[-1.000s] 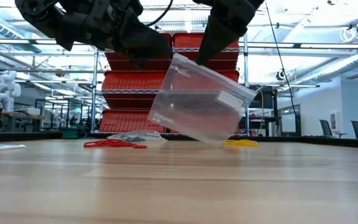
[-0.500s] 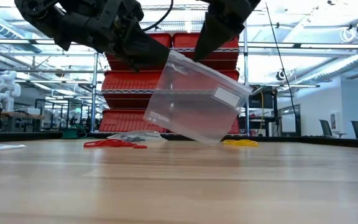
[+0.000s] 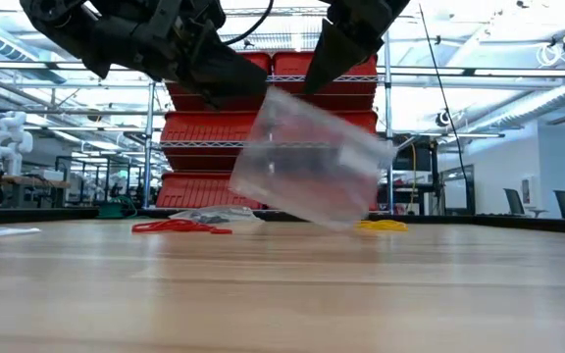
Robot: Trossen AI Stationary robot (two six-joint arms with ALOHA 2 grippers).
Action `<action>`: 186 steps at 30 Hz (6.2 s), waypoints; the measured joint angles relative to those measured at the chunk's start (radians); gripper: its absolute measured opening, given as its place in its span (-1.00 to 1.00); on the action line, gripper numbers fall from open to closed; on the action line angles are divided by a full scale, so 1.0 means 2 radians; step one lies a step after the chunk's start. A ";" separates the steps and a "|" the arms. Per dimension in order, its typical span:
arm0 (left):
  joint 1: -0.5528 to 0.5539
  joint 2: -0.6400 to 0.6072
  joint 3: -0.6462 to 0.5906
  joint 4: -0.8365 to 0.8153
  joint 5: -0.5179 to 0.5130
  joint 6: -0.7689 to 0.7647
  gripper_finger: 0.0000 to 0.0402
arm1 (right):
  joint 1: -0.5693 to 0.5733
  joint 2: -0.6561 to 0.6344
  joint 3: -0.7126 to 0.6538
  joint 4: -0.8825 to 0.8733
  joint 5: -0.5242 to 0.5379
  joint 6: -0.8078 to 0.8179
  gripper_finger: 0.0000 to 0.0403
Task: Sort rubber bands
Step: Open the bottom right transparent zip bag
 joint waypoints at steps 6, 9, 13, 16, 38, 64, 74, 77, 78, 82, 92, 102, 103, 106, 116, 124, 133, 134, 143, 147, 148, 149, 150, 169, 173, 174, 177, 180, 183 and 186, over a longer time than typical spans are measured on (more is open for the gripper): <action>0.000 0.000 0.000 -0.001 -0.009 0.000 -0.20 | 0.000 0.000 0.000 0.000 0.000 -0.001 -1.00; 0.000 0.005 0.000 -0.004 -0.010 0.017 -0.23 | 0.000 0.000 0.000 0.000 -0.002 0.000 -1.00; -0.001 0.013 0.000 -0.007 -0.011 0.039 -0.39 | 0.003 0.002 0.000 -0.001 -0.059 0.006 -1.00; 0.002 0.011 0.000 -0.017 -0.034 0.049 -0.58 | 0.013 0.015 0.000 -0.005 -0.081 0.034 -1.00; 0.076 -0.049 -0.064 -0.107 -0.035 0.088 -0.98 | 0.039 0.180 0.000 0.082 -0.084 0.069 -0.70; 0.076 -0.049 -0.064 -0.081 -0.033 0.075 -0.90 | 0.024 0.190 -0.001 0.080 -0.029 0.062 -1.00; 0.071 -0.049 -0.064 -0.073 -0.017 0.075 -0.90 | 0.016 0.109 0.001 0.075 -0.042 0.066 -0.99; 0.071 -0.049 -0.064 -0.070 -0.017 0.074 -0.90 | 0.016 0.117 0.000 0.080 -0.039 0.065 -0.90; 0.071 -0.049 -0.064 -0.070 -0.017 0.072 -0.90 | 0.016 0.123 0.000 0.086 -0.040 0.065 -0.85; 0.071 -0.049 -0.064 -0.069 -0.017 0.062 -0.90 | 0.017 0.152 0.000 0.097 -0.042 0.065 -0.59; 0.071 -0.049 -0.064 -0.069 -0.019 0.062 -0.90 | 0.012 0.207 0.000 0.106 -0.028 0.079 -0.28; 0.071 -0.049 -0.064 -0.064 -0.031 0.062 -0.90 | 0.010 0.222 0.002 0.118 -0.029 0.069 -0.91; 0.071 -0.049 -0.064 -0.063 -0.031 0.062 -0.90 | 0.009 0.222 0.002 0.118 -0.026 0.066 -0.95; 0.071 -0.049 -0.064 -0.063 -0.032 0.067 -0.90 | 0.007 0.221 0.004 0.111 -0.016 0.062 -0.97; 0.039 -0.049 -0.064 -0.050 -0.004 0.119 -0.90 | 0.003 0.136 0.038 0.044 -0.029 0.069 -1.00; 0.017 -0.049 -0.064 -0.015 0.056 0.119 -0.89 | 0.002 0.067 0.038 0.019 -0.023 0.093 -1.00; 0.007 -0.049 -0.064 -0.008 0.029 0.098 -0.65 | 0.003 0.063 0.038 0.025 -0.026 0.082 -1.00; 0.008 -0.049 -0.064 -0.008 0.029 0.089 -0.61 | 0.003 0.063 0.038 0.027 -0.026 0.081 -1.00; 0.008 -0.049 -0.061 -0.010 0.035 0.061 -0.37 | 0.003 0.063 0.038 0.033 -0.026 0.076 -1.00; 0.008 -0.045 -0.053 -0.010 0.033 0.060 -0.37 | 0.003 0.063 0.038 0.034 -0.026 0.076 -1.00; 0.008 -0.042 -0.050 -0.015 0.032 0.056 -0.37 | 0.003 0.063 0.038 0.035 -0.026 0.076 -1.00; 0.008 -0.038 -0.048 -0.020 0.031 0.051 -0.37 | 0.003 0.063 0.038 0.036 -0.026 0.076 -1.00; 0.007 -0.033 -0.044 -0.026 0.031 0.049 -0.37 | 0.003 0.063 0.038 0.036 -0.026 0.076 -1.00; 0.004 -0.005 -0.023 -0.039 0.030 0.054 -0.72 | 0.003 0.063 0.038 0.028 -0.026 0.076 -1.00; 0.004 -0.005 -0.023 -0.039 0.030 0.076 -0.92 | 0.003 0.063 0.038 0.028 -0.026 0.077 -1.00; 0.004 -0.005 -0.023 -0.039 0.029 0.079 -0.95 | 0.003 0.063 0.038 0.027 -0.027 0.079 -1.00; 0.004 -0.005 -0.023 -0.039 0.028 0.084 -0.97 | 0.002 0.063 0.039 0.023 -0.027 0.088 -0.99; 0.004 -0.005 -0.023 -0.039 0.028 0.092 -0.98 | 0.000 0.063 0.039 0.018 -0.028 0.095 -0.94; 0.004 -0.005 -0.023 -0.039 0.027 0.092 -0.98 | -0.006 0.063 0.039 0.018 -0.031 0.110 -0.82; 0.004 -0.005 -0.023 -0.040 0.027 0.092 -0.98 | -0.016 0.063 0.039 0.020 -0.045 0.125 -0.67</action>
